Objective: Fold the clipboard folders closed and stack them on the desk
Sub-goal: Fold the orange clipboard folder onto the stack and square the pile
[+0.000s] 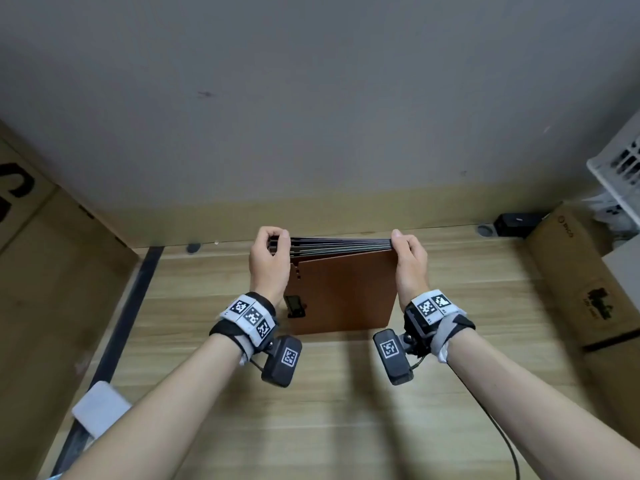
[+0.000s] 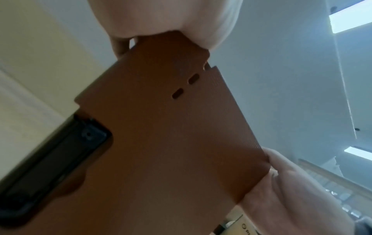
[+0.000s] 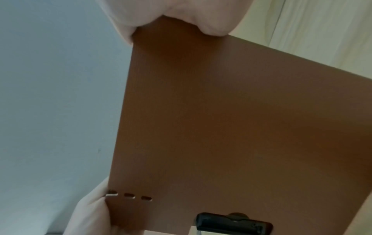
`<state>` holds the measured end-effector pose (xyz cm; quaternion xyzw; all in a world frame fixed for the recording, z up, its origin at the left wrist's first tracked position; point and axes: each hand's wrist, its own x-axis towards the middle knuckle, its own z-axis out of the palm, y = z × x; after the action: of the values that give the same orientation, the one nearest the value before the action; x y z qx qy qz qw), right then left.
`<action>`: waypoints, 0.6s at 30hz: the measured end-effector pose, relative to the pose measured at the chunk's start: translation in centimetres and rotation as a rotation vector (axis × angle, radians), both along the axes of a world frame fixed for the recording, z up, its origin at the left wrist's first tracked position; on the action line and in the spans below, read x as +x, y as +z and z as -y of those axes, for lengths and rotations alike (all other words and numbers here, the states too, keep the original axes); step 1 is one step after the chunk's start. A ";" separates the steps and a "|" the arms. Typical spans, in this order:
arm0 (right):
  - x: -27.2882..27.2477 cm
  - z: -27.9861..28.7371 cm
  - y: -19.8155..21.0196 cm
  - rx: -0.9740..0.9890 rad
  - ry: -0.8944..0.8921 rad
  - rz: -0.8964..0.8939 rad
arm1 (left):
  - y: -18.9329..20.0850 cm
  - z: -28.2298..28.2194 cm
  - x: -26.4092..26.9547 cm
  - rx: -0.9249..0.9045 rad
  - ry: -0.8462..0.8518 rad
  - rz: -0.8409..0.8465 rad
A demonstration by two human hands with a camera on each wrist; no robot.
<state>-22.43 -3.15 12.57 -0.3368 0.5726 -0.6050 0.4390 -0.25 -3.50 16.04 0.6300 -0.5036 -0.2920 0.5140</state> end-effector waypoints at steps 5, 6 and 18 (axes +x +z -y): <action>-0.4 0.5 0.4 -0.009 0.053 -0.018 | 1.8 0.3 0.3 -0.057 -0.412 0.788; -0.7 0.4 0.4 -0.007 0.079 0.000 | 1.9 0.2 0.1 -0.035 -0.462 0.941; -4.1 -4.1 -5.4 0.015 0.451 -0.220 | 1.9 -1.9 0.6 -0.039 -0.418 0.673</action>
<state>-26.58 0.99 7.12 -0.5167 0.5318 -0.4470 0.5004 0.32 -1.57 17.92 0.5645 -0.7668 -0.1581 0.2617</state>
